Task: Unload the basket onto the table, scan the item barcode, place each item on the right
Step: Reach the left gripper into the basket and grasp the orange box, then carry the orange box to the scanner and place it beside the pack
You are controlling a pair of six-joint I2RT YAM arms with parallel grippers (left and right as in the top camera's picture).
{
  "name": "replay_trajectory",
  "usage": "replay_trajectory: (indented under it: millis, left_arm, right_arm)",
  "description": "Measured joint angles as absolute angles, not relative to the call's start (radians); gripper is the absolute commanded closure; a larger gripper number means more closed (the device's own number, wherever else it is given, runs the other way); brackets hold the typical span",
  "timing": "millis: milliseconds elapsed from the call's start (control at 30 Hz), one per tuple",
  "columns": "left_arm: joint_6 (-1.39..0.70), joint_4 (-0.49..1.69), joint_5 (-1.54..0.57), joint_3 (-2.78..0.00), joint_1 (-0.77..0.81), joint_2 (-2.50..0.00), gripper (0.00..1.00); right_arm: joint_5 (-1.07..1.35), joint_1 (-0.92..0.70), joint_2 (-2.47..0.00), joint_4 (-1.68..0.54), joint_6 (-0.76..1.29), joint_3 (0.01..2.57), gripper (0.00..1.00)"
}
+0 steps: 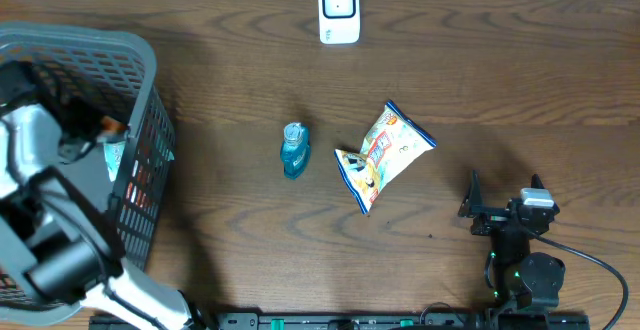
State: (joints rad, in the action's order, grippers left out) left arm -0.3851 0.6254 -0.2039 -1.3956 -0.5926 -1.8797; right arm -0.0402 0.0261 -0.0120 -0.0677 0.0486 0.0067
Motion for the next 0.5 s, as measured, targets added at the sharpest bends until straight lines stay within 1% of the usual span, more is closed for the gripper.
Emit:
replay_trajectory:
  millis: [167, 267, 400, 500]
  left_arm:
    - [-0.385, 0.628, -0.202, -1.394, -0.639, -1.596, 0.92]
    - [-0.386, 0.63, -0.212, -1.396, -0.636, -1.389, 0.92]
    - [-0.385, 0.632, -0.276, -1.4, -0.598, -1.166, 0.92]
    - [-0.386, 0.659, -0.353, -1.402, -0.521, -1.042, 0.92]
  right_arm:
    - [-0.04, 0.026, -0.012, -0.067, 0.049, 0.007, 0.01]
    - [-0.04, 0.026, -0.012, -0.067, 0.049, 0.007, 0.01]
    - [-0.04, 0.026, -0.012, -0.067, 0.049, 0.007, 0.01]
    - [-0.04, 0.026, -0.012, -0.068, 0.049, 0.007, 0.01]
